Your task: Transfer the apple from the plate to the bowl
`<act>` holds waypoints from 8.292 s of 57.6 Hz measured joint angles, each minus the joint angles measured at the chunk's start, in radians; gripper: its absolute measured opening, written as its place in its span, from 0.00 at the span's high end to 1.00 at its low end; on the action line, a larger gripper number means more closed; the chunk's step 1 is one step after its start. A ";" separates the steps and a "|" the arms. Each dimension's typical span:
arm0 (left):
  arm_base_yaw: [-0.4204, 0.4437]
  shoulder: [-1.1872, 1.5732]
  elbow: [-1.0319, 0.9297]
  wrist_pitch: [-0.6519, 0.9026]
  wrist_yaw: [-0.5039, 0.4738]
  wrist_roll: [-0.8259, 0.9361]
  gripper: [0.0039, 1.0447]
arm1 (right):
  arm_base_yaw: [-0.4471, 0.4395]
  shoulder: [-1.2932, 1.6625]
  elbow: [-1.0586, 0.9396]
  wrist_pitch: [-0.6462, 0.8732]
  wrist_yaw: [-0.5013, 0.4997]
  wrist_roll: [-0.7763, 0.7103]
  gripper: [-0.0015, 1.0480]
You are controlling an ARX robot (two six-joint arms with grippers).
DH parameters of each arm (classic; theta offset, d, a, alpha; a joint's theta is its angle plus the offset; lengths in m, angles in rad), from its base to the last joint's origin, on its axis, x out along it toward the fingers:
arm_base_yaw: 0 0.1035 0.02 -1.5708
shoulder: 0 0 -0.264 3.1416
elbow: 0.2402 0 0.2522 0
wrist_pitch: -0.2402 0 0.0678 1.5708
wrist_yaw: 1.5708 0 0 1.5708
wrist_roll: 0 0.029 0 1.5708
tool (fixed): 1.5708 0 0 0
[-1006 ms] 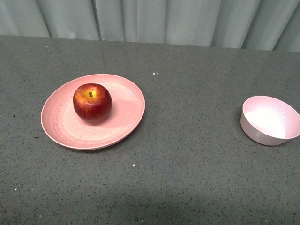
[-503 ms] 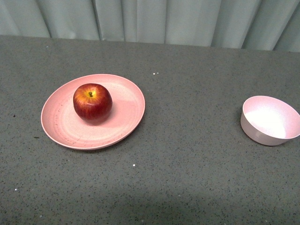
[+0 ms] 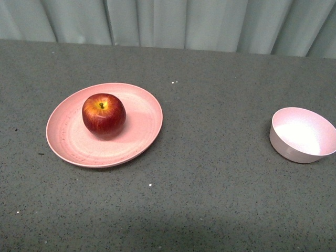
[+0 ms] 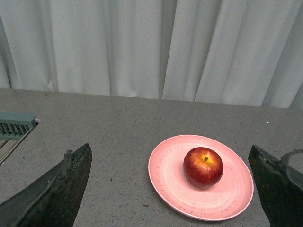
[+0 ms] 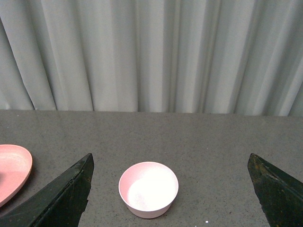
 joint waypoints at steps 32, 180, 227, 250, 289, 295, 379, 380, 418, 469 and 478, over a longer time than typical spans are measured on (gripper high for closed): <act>0.000 0.000 0.000 0.000 0.000 0.000 0.06 | 0.031 0.017 0.002 0.002 0.102 -0.038 0.09; 0.000 0.000 0.000 0.000 0.000 0.000 0.06 | 0.159 1.933 0.811 0.240 -0.293 -0.275 0.99; 0.000 0.000 0.000 0.000 0.000 0.000 0.06 | 0.409 2.119 1.048 0.185 -0.378 -0.188 0.99; 0.000 0.000 0.000 0.000 0.000 0.000 0.06 | 0.387 2.108 1.031 0.271 -0.359 -0.163 0.54; 0.000 0.000 0.000 0.000 0.000 0.000 0.06 | 0.091 1.416 0.419 0.636 0.050 0.061 0.09; 0.000 0.000 0.000 0.000 0.000 0.000 0.06 | 0.025 1.292 0.311 0.764 0.016 0.046 0.17; 0.000 0.000 0.000 0.000 0.000 0.000 0.06 | 0.003 0.290 0.000 0.296 0.003 0.011 0.99; 0.000 0.000 0.000 0.000 0.000 0.000 0.06 | 0.003 0.282 0.000 0.288 0.003 0.010 0.99; 0.000 0.000 0.000 0.000 0.000 0.000 0.06 | 0.003 0.001 0.000 0.001 0.000 0.010 0.99; -0.049 0.925 0.146 0.547 0.035 -0.061 0.06 | 0.003 0.000 0.000 0.000 0.000 0.010 0.09; -0.137 1.392 0.327 0.613 0.032 -0.065 0.06 | 0.003 0.000 0.000 0.000 0.000 0.010 0.09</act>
